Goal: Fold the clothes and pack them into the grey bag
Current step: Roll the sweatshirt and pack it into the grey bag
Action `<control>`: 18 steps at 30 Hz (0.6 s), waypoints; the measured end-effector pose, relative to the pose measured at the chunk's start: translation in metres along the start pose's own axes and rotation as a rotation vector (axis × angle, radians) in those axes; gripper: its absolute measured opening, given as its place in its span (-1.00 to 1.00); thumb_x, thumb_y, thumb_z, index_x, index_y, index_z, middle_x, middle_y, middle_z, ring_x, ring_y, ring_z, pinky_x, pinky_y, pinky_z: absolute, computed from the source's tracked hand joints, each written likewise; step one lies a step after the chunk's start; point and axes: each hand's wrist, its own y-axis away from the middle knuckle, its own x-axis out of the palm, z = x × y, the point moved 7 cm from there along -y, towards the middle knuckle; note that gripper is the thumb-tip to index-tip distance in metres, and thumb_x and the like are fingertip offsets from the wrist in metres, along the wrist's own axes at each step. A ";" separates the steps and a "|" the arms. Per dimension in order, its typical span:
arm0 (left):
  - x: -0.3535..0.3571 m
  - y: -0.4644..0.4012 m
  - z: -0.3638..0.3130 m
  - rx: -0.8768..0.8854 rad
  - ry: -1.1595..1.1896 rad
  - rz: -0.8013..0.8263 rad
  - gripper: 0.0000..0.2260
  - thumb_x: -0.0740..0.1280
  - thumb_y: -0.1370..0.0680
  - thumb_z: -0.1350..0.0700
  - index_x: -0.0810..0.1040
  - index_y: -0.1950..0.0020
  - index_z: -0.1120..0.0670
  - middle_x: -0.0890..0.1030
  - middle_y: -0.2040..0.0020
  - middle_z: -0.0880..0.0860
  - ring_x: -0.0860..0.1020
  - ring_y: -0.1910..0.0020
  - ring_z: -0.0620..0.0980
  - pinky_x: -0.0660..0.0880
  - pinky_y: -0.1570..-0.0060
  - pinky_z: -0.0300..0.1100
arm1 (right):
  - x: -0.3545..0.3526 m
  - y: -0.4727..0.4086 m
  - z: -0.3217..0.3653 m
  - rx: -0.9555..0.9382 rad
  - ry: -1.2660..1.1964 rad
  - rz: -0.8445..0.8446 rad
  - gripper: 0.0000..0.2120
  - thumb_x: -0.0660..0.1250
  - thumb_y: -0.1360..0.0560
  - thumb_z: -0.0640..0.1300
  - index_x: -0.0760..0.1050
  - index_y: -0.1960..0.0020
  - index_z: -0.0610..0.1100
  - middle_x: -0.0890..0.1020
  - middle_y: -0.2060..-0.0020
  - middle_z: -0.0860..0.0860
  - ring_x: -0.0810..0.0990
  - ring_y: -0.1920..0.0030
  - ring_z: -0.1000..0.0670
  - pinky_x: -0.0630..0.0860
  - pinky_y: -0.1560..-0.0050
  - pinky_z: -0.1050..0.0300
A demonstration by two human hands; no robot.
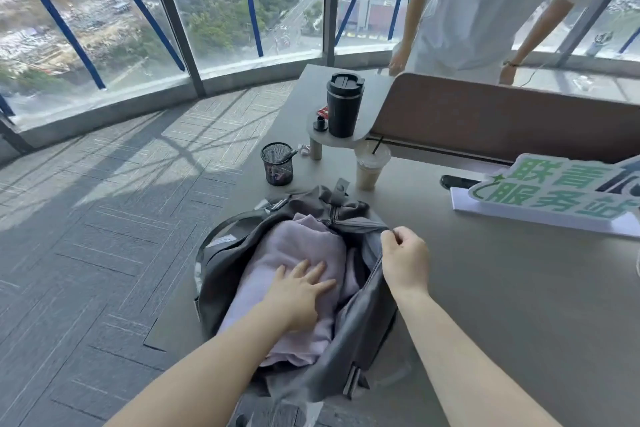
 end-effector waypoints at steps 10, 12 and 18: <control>0.000 0.004 0.037 -0.274 0.250 0.004 -0.16 0.35 -0.38 -0.33 -0.09 -0.51 -0.37 -0.29 -0.58 -0.10 -0.03 -0.53 0.30 0.14 -0.43 0.26 | 0.016 0.005 0.011 -0.179 0.427 0.258 -0.73 0.23 -0.56 -0.02 0.31 0.28 -0.07 0.57 0.30 -0.03 0.45 0.21 -0.16 0.33 0.28 0.02; 0.006 -0.004 0.010 -0.200 0.153 -0.051 -0.20 0.31 -0.45 -0.28 -0.14 -0.52 -0.35 -0.27 -0.58 -0.09 0.01 -0.50 0.37 0.14 -0.43 0.22 | 0.021 0.016 0.033 -0.263 0.159 0.262 -0.72 0.29 -0.56 -0.04 0.34 0.29 -0.06 0.50 0.41 0.03 0.46 0.28 -0.09 0.39 0.24 -0.03; 0.006 -0.015 0.011 -0.154 0.207 -0.049 -0.48 0.10 -0.60 -0.25 0.02 -0.53 -0.32 -0.14 -0.60 -0.12 0.08 -0.49 0.36 0.15 -0.44 0.15 | 0.006 0.004 0.002 -0.118 0.322 0.218 -0.85 0.28 -0.51 -0.02 0.45 0.17 -0.08 0.56 0.32 0.03 0.52 0.19 -0.16 0.45 0.21 -0.01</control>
